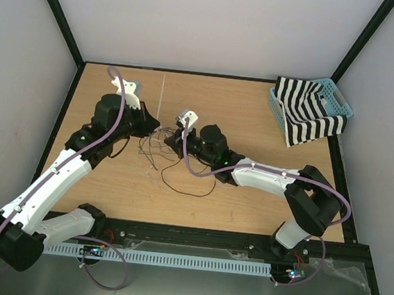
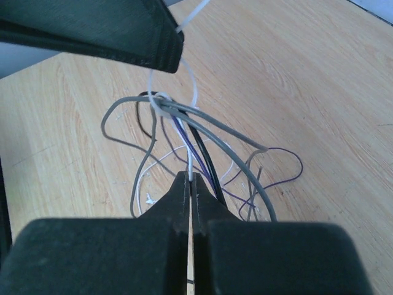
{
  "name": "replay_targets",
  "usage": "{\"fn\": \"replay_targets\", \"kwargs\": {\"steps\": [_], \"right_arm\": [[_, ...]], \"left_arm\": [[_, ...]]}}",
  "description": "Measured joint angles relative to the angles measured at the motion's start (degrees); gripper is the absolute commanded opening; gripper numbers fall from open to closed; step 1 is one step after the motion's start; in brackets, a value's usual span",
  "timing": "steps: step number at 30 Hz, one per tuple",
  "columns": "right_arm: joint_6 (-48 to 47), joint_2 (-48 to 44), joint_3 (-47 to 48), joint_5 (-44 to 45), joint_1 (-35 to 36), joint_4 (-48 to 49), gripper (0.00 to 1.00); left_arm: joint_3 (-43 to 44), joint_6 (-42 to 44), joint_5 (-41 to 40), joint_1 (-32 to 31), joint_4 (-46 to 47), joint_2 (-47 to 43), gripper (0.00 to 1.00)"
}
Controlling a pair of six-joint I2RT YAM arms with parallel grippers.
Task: Zip-tie the wires
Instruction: Adjust the cable at the center of the board.
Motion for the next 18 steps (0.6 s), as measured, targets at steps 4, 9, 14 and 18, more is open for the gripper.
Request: {"fn": "replay_targets", "kwargs": {"steps": [4,9,14,18], "right_arm": [[0.15,-2.51,-1.18,-2.1,0.0,-1.75,0.0],[0.28,-8.5,-3.02,-5.77,-0.04,-6.97,0.0],[1.31,-13.4,-3.1,-8.79,-0.76,-13.4,0.0],[2.43,-15.56,-3.13,-10.05,-1.68,-15.8,0.0]], "left_arm": [[0.0,0.04,-0.37,0.63,0.02,0.0,0.0],[0.0,0.04,-0.48,2.03,0.04,0.0,0.0],[-0.09,0.02,-0.37,2.62,0.04,0.0,0.0],[-0.28,0.0,0.11,2.62,0.17,0.2,0.0]]}}
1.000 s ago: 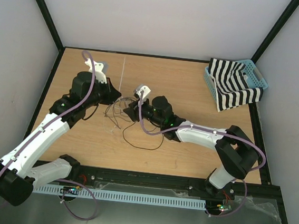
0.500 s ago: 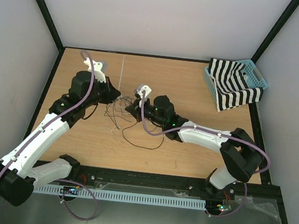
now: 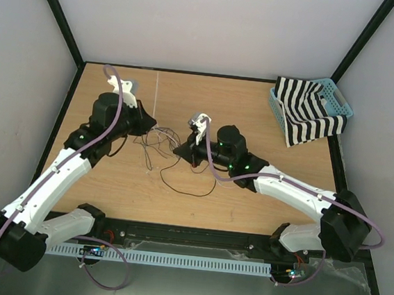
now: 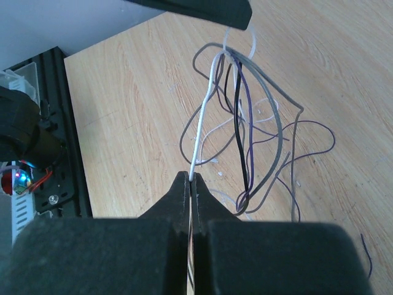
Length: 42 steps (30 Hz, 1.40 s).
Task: Zip-tie the wires
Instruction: Adjust the cable at the center of the board.
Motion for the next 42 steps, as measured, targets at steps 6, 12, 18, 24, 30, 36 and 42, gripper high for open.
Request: {"fn": "replay_targets", "kwargs": {"steps": [6,12,18,24,30,36,42], "right_arm": [[1.79,-0.66,0.0,-1.25,-1.18,0.07,0.0],[1.86,-1.9,0.0,-1.09,-2.67,-1.18,0.0],[1.81,-4.35,-0.46,-0.42,-4.0,-2.19,0.0],[1.6,-6.71,-0.96,0.37,-5.2,-4.15,0.0],[0.92,-9.53,-1.84,1.16,-7.26,-7.02,0.0],[0.31,-13.0,-3.5,2.34,-9.94,-9.51,0.0],[0.33,-14.99,-4.11,3.43,-11.85,-10.78,0.0]], "left_arm": [[-1.29,-0.35,0.55,0.0,0.09,0.83,0.0],[-1.7,-0.39,0.52,0.09,0.09,0.85,0.0],[-1.7,-0.39,0.52,0.37,0.07,0.85,0.0],[-1.7,-0.39,0.52,0.66,0.09,0.85,0.0],[-1.7,-0.39,0.52,0.66,0.07,0.85,0.0],[-1.7,-0.39,0.52,0.92,0.09,0.85,0.0],[-1.7,-0.37,0.52,0.94,0.07,0.85,0.0]]}}
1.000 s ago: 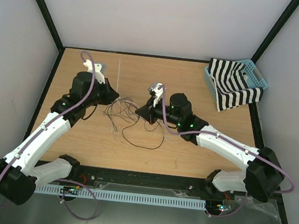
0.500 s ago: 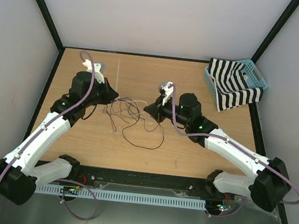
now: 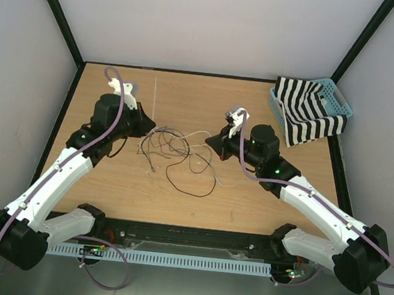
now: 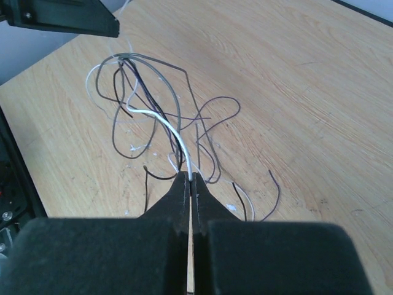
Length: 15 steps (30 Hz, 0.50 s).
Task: Zip-tie the wires
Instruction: Adjust the cable at the center of the board.
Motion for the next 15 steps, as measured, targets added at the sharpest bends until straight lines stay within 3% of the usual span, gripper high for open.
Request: {"fn": "replay_targets", "kwargs": {"steps": [15], "right_arm": [[2.19,-2.89,-3.1,3.8,-4.81,-1.14,0.0]], "left_arm": [[0.0,0.0,0.02,0.72,0.0,0.0,0.0]]}}
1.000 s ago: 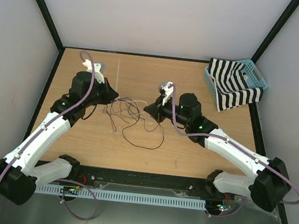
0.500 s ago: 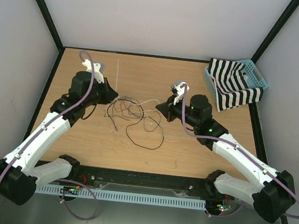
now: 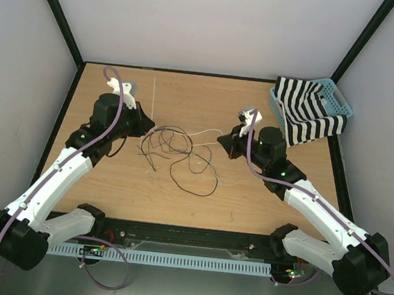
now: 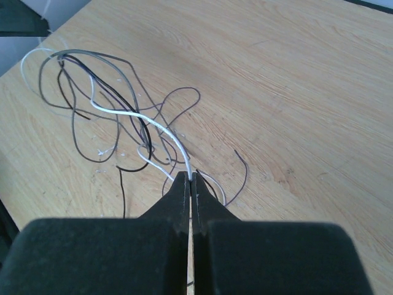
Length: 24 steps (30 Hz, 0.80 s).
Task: Zip-tie the wires
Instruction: Adjust the cable at the center of the board.
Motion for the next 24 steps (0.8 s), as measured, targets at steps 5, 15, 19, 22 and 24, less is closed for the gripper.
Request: {"fn": "replay_targets", "kwargs": {"steps": [5,15,19,22,24], "right_arm": [[1.29,-0.83,-0.85,1.97,-1.01,-0.22,0.0],[2.32,-1.49,-1.27,4.57,-1.97,-1.6,0.0],[2.34,-1.49,-1.46,4.42,-2.14,-1.64,0.1],[2.43,-1.49,-1.75,2.86,-2.21,-1.33,0.42],[2.43,-1.49,-1.79,1.33,-2.23,-1.14,0.52]], "left_arm": [[0.0,-0.02,0.07,0.33,0.0,0.0,0.0],[0.0,-0.02,0.13,0.5,0.0,0.0,0.0],[0.0,-0.02,0.2,0.55,0.0,0.0,0.0],[0.0,-0.07,0.44,0.59,0.0,0.0,0.0],[0.0,-0.07,0.63,0.59,0.0,0.0,0.0]]}}
